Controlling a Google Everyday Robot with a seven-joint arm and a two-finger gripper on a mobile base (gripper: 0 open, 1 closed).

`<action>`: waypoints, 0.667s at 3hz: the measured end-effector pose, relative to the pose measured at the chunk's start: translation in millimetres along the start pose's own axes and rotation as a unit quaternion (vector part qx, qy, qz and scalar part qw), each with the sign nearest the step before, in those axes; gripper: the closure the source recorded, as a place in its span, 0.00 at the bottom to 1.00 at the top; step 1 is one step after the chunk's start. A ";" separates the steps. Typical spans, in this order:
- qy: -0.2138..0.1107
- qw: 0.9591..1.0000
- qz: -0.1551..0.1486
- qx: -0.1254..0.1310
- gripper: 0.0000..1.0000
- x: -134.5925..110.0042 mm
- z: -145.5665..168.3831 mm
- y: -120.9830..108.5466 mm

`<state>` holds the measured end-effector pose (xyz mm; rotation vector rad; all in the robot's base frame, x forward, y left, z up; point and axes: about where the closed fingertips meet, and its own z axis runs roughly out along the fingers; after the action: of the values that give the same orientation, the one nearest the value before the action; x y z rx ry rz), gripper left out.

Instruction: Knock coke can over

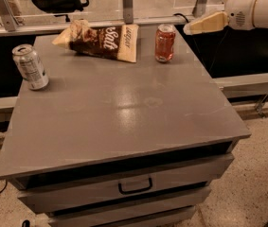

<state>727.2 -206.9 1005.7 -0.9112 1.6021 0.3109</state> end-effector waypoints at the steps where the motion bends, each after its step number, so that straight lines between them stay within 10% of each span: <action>1: -0.021 0.999 0.020 -0.017 0.00 3.0 16.8 6.6; 2: -0.043 0.998 0.025 -0.036 0.00 12.4 47.2 17.9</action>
Offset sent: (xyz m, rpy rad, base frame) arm 0.0378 0.0616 -0.0527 0.1339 -0.0168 0.1302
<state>748.6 -169.1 977.0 -0.9024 1.5450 0.4400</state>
